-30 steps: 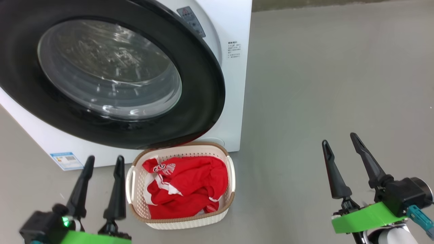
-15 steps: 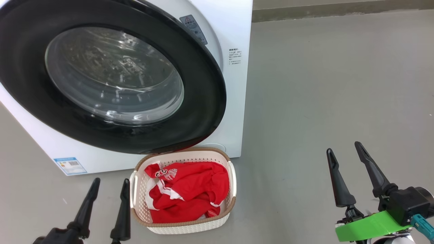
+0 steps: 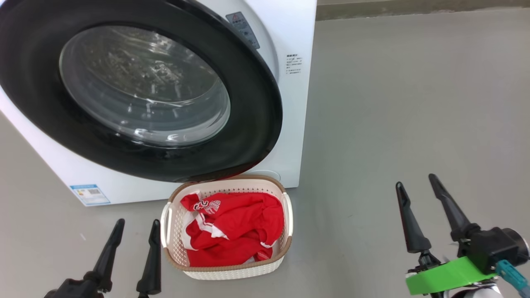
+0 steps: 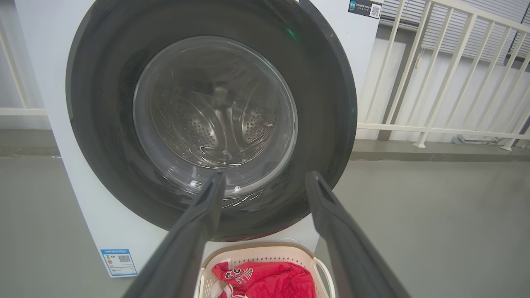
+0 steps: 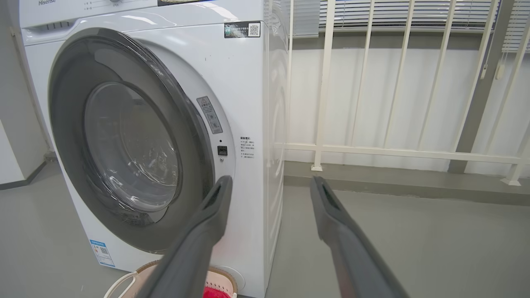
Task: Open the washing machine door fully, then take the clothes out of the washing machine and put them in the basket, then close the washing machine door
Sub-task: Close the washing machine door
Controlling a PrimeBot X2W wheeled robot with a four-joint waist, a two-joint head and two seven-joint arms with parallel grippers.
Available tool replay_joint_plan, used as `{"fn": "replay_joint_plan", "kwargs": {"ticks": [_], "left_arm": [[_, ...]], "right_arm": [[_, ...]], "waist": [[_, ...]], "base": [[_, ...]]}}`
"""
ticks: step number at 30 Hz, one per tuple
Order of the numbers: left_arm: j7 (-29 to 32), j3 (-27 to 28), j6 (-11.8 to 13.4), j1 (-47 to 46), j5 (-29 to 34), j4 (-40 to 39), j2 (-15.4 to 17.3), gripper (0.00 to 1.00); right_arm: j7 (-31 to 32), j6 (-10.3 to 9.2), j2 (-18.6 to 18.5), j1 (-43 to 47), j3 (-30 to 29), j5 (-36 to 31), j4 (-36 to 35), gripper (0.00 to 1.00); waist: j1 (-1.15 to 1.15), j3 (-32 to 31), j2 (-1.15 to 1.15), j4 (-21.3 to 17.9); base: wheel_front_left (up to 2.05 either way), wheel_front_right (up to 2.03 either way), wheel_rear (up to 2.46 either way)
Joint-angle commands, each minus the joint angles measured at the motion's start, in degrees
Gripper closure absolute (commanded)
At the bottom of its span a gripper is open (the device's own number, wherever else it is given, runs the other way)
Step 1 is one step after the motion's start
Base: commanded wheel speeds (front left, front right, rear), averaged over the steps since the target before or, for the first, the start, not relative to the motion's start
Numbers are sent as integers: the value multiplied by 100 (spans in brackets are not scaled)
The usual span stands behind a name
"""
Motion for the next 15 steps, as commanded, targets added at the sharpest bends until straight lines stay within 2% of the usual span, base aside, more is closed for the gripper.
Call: {"fn": "replay_joint_plan", "kwargs": {"ticks": [1,2,15], "left_arm": [[-46,239,-42,-198,46,-160,40,0],[-46,250,-47,-205,50,-168,30,0],[-46,336,-9,-323,51,-334,-142,0]], "right_arm": [[-37,26,-28,-289,186,-53,-59,89],[-37,26,-28,-356,208,-92,0,100],[-37,26,-120,-1530,719,-255,1033,100]], "waist": [[0,44,0,51],[0,59,0,71],[0,422,0,479]], "base": [[0,0,0],[0,0,0],[0,0,0]]}}
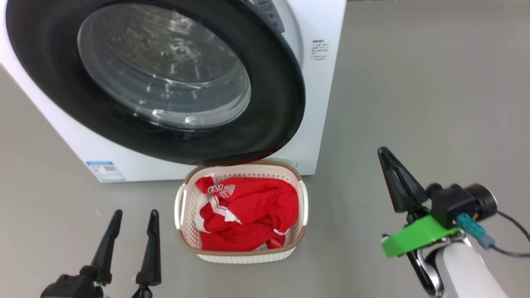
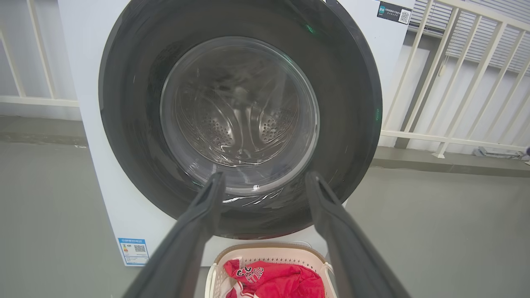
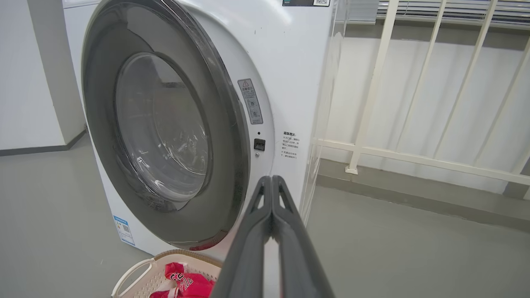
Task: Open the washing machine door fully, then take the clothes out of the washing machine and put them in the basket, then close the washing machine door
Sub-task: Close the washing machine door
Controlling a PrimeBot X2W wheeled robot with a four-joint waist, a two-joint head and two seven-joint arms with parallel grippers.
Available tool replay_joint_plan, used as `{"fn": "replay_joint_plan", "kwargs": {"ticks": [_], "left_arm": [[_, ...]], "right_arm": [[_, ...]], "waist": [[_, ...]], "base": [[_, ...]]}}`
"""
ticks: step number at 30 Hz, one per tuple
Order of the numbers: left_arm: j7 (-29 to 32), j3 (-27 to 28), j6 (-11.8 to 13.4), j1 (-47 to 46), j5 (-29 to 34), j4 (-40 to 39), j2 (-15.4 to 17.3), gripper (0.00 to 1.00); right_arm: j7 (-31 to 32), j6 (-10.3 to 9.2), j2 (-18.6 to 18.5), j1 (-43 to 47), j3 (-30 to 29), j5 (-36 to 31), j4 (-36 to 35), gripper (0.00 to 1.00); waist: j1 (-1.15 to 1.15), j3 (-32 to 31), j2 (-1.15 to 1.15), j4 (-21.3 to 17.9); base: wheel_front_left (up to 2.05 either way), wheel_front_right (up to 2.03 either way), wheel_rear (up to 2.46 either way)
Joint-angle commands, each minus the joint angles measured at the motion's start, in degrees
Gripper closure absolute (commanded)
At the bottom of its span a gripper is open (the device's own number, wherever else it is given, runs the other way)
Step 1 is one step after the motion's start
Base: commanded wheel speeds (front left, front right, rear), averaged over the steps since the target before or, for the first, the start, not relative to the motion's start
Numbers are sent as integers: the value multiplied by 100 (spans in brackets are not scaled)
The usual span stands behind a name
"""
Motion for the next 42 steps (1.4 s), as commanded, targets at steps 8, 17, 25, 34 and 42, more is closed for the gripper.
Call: {"fn": "replay_joint_plan", "kwargs": {"ticks": [8,17,25,34,42], "left_arm": [[-46,153,13,-433,57,-302,-90,0],[-46,121,-64,-672,62,-292,-224,0],[-46,103,-180,-853,109,-254,-334,0],[-46,72,-315,-1007,181,-222,-428,0],[-46,57,-421,-1245,294,-289,-471,0]], "right_arm": [[-37,26,-387,-1101,829,278,344,100],[8,26,-714,-1984,1667,818,645,100],[44,26,-973,-2692,2103,1058,854,100],[18,26,-1118,-3219,2028,1103,1074,100],[-14,26,-1185,-3689,1689,1133,1411,100]], "waist": [[0,508,0,413],[0,937,0,808],[0,1316,0,1132],[0,1597,0,1319],[0,1864,0,1422]], "base": [[0,0,0],[0,0,0],[0,0,0],[0,0,0],[0,0,0]]}}
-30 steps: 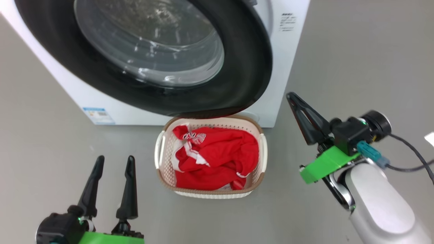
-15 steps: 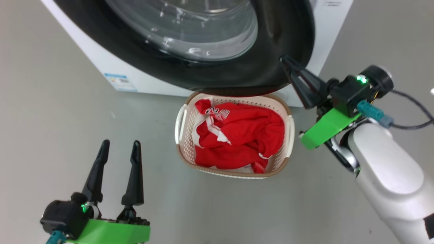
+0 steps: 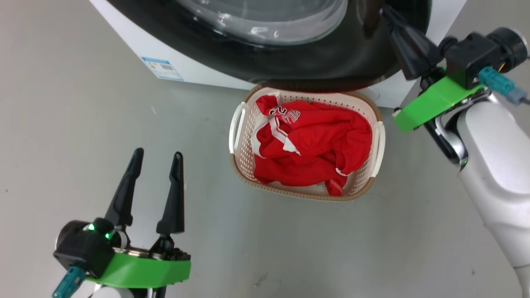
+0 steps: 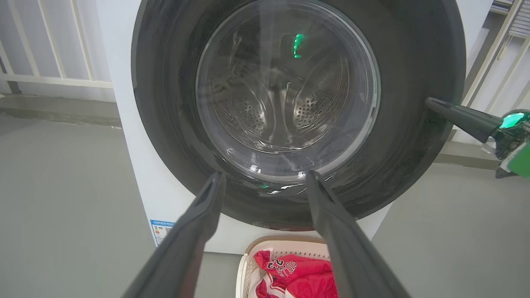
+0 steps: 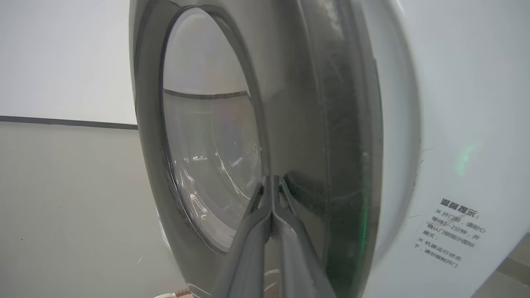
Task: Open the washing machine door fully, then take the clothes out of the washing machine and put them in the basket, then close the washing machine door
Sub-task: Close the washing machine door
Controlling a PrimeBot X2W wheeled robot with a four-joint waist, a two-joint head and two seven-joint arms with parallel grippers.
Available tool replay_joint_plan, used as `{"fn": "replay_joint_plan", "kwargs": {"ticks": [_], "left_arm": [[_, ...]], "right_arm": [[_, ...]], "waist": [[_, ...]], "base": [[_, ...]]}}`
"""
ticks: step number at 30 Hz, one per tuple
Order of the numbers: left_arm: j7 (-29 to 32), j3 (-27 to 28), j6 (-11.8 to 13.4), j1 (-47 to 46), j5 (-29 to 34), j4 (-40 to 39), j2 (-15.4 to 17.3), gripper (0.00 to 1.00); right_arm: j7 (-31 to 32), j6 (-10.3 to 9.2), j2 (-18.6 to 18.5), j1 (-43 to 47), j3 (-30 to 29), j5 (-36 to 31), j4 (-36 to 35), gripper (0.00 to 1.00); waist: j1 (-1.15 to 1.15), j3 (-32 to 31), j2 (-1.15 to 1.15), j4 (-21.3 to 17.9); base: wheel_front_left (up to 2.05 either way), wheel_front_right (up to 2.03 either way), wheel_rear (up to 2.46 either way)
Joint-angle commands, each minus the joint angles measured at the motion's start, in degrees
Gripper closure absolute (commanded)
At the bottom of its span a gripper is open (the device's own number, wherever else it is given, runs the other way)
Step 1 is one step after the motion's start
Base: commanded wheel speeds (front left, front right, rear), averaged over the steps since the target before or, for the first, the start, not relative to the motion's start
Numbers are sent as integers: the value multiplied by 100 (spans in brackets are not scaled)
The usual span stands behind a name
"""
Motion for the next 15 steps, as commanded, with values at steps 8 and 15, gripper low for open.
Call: {"fn": "replay_joint_plan", "kwargs": {"ticks": [8,15], "left_arm": [[-45,241,-94,-303,129,-163,51,0],[-45,218,-146,-409,78,-119,32,0]], "right_arm": [[-49,-6,184,-647,-47,-14,354,100],[-53,-6,345,-1210,-568,-269,874,100]], "waist": [[0,254,0,-30],[0,364,0,6]], "base": [[0,0,0],[0,0,0]]}}
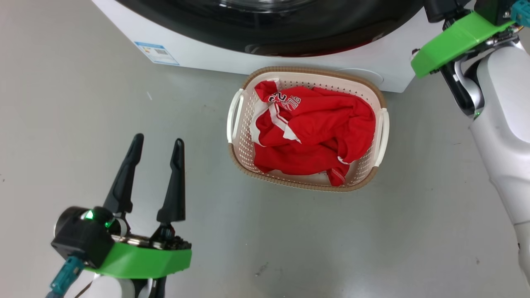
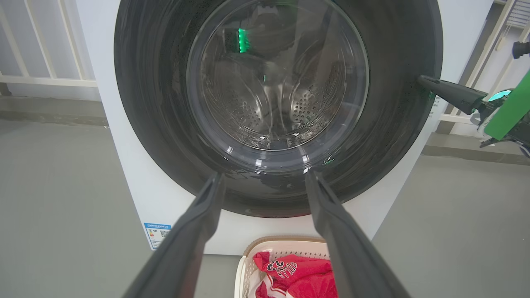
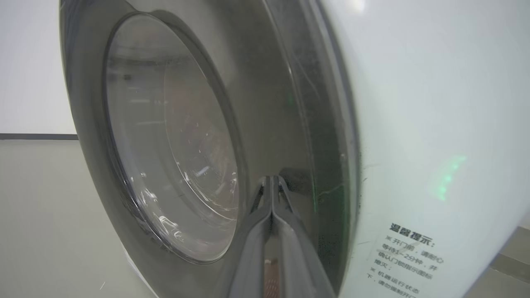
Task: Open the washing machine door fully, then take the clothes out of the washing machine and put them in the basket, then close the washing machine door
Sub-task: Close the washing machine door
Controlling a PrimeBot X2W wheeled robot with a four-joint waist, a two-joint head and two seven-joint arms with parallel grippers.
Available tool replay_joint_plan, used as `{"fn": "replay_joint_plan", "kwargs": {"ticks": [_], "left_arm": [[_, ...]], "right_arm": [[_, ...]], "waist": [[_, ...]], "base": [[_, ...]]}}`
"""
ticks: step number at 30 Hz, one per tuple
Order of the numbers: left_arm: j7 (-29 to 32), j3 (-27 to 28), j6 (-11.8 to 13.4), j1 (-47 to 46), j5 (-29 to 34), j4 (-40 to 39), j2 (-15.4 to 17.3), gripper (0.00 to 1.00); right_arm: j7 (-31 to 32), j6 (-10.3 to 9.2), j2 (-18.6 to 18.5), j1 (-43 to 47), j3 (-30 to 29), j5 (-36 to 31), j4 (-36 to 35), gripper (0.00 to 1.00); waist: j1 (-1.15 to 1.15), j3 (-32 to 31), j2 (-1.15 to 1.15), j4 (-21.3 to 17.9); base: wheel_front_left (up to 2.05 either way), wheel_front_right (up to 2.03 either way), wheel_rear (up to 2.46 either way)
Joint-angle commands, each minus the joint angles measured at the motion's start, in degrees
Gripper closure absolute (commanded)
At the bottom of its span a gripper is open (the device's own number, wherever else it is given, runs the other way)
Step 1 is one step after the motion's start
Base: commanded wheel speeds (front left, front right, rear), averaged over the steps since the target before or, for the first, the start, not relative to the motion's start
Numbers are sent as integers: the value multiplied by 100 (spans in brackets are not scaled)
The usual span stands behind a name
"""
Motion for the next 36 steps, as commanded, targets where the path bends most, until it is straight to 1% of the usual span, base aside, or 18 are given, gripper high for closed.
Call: {"fn": "replay_joint_plan", "kwargs": {"ticks": [1,5,10,14,19,20,21,25,31,36], "left_arm": [[-45,198,-41,-144,-29,-124,86,0],[-45,202,-55,-193,-25,-95,80,0],[-45,224,-46,-181,-8,-71,74,0],[-45,253,-33,-158,-3,-56,72,0],[-45,295,-36,-130,-18,-48,70,0],[-45,299,-35,-126,-23,-46,70,0],[-45,297,-36,-122,-37,-40,69,0],[-45,298,0,-97,-111,-11,69,0],[-45,448,73,-19,-115,16,68,0],[-45,478,31,79,-48,161,70,0]], "right_arm": [[-33,-41,94,-188,-103,-76,-53,100],[-34,-41,150,-366,-314,-238,115,100],[-34,-41,242,-383,-497,-326,172,100],[-34,-41,331,-308,-514,-360,190,100],[-34,-41,540,-58,-510,-388,193,100],[-34,-41,578,12,-527,-388,158,91],[-34,-41,614,100,-542,-392,117,0],[-34,-41,723,550,-522,-433,-138,0],[-35,-41,928,1533,-704,-669,-1045,0],[-35,-41,1005,2362,-700,-800,-1540,0]], "waist": [[0,25,0,25],[0,52,0,73],[0,26,0,72],[0,-9,0,35],[0,-137,0,-102],[0,-158,0,-132],[0,-183,0,-164],[0,-312,0,-326],[0,-515,0,-672],[0,-765,0,-967]], "base": [[0,0,0],[0,0,0],[0,0,0],[0,0,0],[0,0,0],[0,0,0],[0,0,0],[0,0,0],[0,0,0],[0,0,0]]}}
